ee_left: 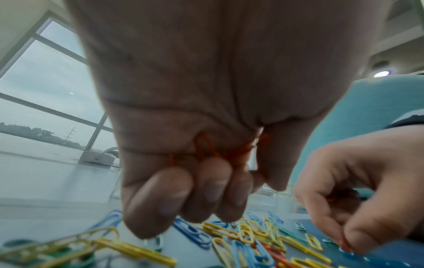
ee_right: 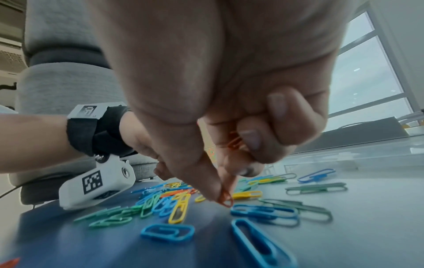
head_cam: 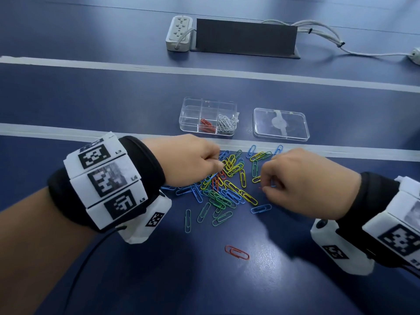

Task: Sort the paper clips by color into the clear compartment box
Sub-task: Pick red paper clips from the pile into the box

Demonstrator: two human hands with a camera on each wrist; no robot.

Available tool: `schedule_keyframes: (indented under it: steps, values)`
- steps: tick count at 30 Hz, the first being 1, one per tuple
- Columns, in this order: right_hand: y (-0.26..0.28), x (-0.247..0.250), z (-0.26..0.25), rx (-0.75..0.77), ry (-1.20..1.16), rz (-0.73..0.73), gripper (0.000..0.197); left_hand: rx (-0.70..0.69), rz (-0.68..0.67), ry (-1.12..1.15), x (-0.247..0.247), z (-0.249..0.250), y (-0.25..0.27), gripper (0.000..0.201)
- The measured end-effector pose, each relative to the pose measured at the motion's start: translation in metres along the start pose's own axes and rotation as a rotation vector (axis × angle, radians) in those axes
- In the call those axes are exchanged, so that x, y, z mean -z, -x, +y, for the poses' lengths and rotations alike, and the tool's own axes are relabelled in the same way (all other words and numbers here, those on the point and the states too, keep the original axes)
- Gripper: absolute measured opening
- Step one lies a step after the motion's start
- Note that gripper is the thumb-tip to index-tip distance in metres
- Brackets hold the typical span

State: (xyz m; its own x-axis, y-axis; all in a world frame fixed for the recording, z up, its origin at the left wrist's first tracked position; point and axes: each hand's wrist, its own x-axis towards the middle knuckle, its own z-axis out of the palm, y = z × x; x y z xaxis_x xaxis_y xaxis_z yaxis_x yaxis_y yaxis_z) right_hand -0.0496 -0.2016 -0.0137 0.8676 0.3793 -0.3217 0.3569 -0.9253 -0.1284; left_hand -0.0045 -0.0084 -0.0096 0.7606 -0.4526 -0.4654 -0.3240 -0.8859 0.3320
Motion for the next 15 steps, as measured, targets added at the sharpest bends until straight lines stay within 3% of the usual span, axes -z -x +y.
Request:
schedule_keyframes:
  steps: [6,10,15]
  values:
    - [-0.01,0.006,-0.016,-0.007,-0.175,0.063,0.003,-0.105,-0.053,-0.008,-0.003,0.002,0.002,0.006]
    - [-0.018,0.004,-0.024,0.083,-0.097,0.022,0.034,-0.125,-0.009,-0.069,-0.003,0.001,0.004,0.008]
    - [-0.019,0.008,-0.03,0.171,-0.069,-0.036,0.045,-0.124,0.05,-0.155,-0.003,-0.003,0.005,0.013]
